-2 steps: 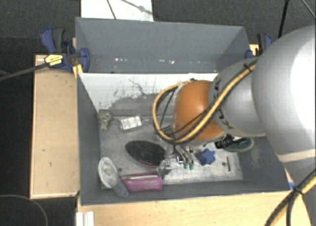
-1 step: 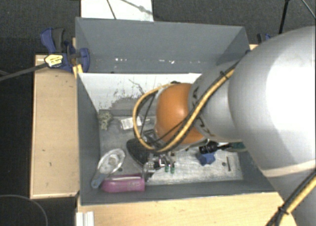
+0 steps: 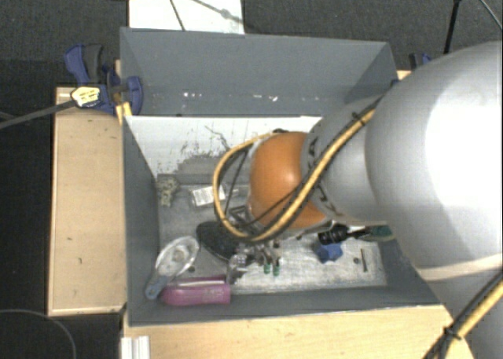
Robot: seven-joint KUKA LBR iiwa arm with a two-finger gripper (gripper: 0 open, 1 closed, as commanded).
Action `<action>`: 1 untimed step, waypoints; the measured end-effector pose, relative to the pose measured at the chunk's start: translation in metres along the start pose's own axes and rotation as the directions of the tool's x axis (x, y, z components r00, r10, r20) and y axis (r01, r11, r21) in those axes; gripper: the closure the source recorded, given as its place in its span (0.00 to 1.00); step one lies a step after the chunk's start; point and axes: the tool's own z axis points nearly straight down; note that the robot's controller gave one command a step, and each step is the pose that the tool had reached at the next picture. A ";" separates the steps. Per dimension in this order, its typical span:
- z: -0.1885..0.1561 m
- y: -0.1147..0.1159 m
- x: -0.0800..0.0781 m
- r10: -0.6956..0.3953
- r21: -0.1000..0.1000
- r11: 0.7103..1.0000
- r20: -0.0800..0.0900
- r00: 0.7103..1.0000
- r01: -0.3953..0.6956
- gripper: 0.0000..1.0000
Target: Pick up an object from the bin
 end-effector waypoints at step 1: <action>-0.214 -0.064 -0.028 -0.253 0.002 0.967 0.009 0.967 0.253 1.00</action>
Offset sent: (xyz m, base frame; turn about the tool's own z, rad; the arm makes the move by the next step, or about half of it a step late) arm 0.0197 -0.0650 0.2097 -0.2585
